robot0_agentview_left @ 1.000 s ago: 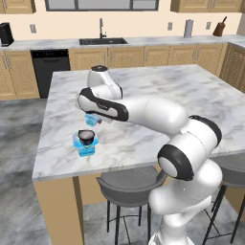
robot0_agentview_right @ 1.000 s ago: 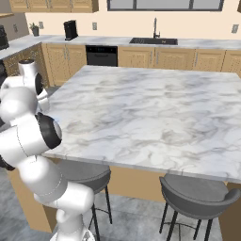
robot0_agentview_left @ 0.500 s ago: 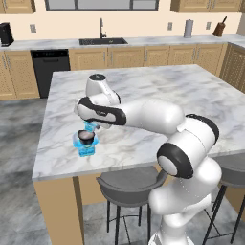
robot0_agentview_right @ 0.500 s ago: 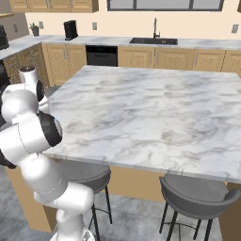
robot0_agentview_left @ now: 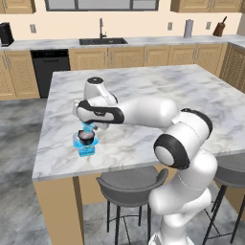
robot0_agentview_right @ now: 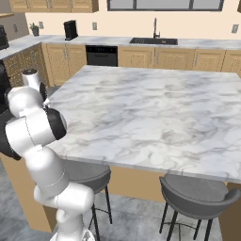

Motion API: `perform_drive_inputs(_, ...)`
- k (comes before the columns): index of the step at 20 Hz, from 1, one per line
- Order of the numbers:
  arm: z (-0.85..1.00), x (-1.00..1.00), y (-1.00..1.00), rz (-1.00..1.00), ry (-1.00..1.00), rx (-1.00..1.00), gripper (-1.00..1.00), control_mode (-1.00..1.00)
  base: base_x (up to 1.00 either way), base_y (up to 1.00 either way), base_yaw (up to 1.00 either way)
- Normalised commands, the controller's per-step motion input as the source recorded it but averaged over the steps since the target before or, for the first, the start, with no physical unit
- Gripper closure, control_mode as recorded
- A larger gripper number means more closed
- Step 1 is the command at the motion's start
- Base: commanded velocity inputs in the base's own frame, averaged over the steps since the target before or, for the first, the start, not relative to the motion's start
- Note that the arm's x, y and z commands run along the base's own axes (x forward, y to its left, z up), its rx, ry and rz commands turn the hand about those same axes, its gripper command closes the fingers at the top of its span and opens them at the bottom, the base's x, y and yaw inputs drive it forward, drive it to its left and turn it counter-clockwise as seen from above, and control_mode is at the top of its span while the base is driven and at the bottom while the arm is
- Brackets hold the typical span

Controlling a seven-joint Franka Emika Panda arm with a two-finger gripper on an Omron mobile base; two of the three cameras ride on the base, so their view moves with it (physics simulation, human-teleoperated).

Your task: Stack the yogurt containers by placing the smaller containers on top of the larger containers.

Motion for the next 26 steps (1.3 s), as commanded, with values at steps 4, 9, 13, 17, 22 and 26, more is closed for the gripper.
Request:
perform_drive_inputs(4,-0.04,0.09,0.06,0.0,0.0,0.0,1.0,-1.0,0.0,0.0,0.0)
perform_drive_inputs(9,-0.07,0.01,0.06,0.0,0.0,-0.02,1.0,-1.0,0.0,0.0,0.0)
perform_drive_inputs(13,-0.13,0.0,0.0,0.0,0.0,-0.01,1.0,-1.0,0.0,0.0,0.0)
perform_drive_inputs(17,-0.16,0.0,0.0,0.0,0.0,0.0,1.0,-1.0,0.0,0.0,0.0)
perform_drive_inputs(22,-0.17,0.0,0.0,0.0,0.0,0.0,1.0,-1.0,0.0,0.0,0.0)
perform_drive_inputs(26,-0.17,0.0,0.0,0.0,0.0,0.0,1.0,-1.0,0.0,0.0,0.0)
